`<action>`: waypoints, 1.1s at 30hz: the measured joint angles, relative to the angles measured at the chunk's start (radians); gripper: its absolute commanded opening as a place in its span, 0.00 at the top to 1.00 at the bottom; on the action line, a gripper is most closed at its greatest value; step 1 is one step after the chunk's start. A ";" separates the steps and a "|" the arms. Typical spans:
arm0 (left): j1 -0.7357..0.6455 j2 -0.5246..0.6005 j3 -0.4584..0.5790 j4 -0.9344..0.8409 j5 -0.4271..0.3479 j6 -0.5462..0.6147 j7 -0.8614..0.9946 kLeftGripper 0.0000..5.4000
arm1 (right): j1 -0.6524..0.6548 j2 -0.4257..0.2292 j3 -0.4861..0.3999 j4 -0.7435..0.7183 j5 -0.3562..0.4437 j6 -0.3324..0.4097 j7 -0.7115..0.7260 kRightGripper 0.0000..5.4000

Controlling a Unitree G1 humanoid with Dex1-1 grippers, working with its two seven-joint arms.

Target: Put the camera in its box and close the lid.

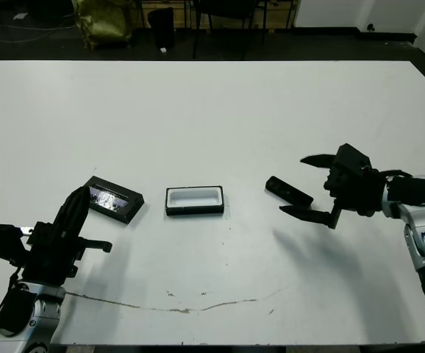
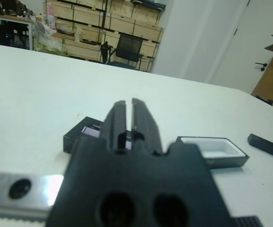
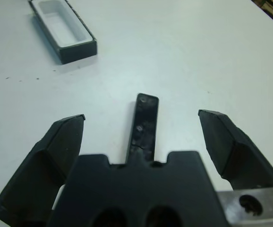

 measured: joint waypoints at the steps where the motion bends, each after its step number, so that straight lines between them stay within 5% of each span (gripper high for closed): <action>1: 0.001 0.000 0.000 0.000 -0.001 -0.002 0.000 1.00 | 0.000 0.003 -0.003 0.012 0.000 0.000 0.000 0.00; 33: 0.007 -0.001 -0.001 0.022 -0.007 -0.033 -0.010 1.00 | -0.015 0.049 0.015 0.213 -0.039 -0.110 0.035 0.00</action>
